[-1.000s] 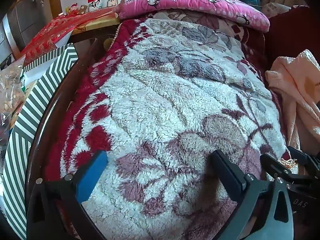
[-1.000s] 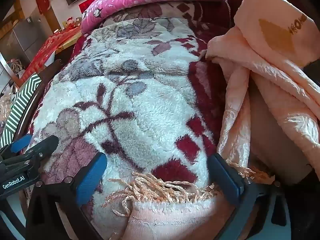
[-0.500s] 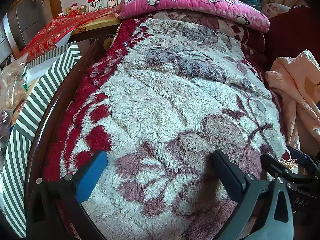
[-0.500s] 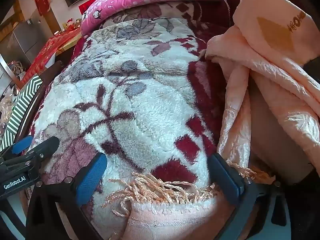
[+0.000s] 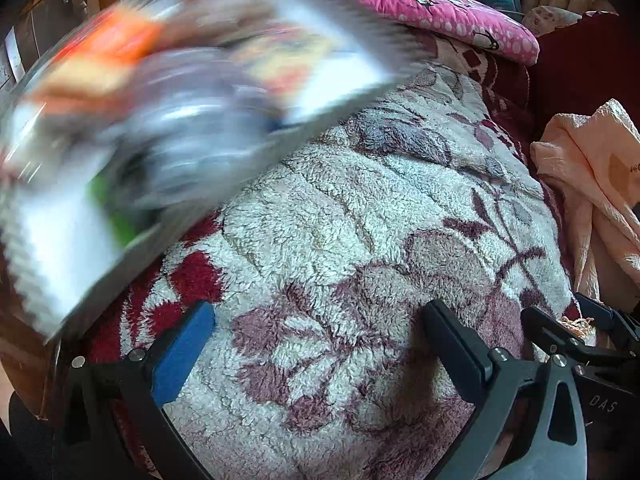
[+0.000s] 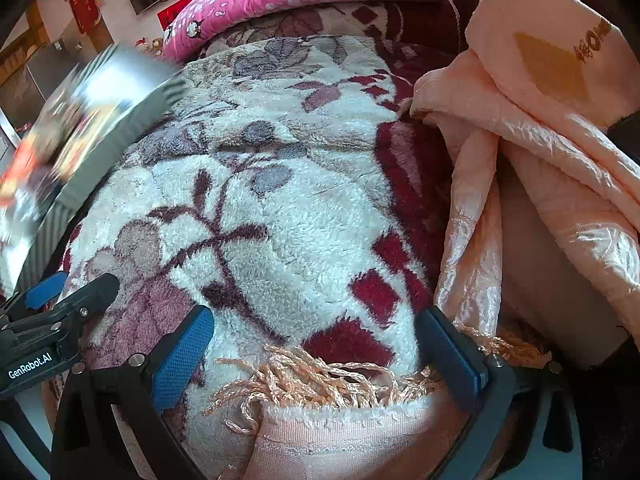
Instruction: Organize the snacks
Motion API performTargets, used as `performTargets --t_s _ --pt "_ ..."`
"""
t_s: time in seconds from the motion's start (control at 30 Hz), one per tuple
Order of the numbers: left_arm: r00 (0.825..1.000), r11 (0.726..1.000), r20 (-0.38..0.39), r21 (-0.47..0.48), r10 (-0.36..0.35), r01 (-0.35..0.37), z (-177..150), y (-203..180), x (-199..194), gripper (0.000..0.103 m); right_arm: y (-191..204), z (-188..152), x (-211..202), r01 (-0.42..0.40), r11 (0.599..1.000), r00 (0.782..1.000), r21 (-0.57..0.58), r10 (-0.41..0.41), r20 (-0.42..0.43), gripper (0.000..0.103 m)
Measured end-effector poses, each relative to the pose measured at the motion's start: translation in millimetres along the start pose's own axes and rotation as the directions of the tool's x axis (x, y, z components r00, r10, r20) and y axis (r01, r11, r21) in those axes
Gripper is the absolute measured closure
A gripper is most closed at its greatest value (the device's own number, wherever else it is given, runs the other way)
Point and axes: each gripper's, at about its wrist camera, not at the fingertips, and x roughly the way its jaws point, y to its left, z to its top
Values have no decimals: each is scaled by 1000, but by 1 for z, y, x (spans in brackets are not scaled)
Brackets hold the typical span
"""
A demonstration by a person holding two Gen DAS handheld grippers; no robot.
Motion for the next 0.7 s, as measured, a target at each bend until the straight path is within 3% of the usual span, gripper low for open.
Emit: performTargets --t_s 0.7 --pt "1000 1000 0 0 1 -1 -2 -2 4 0 1 1 2 1 1000 1000 0 -1 -1 0"
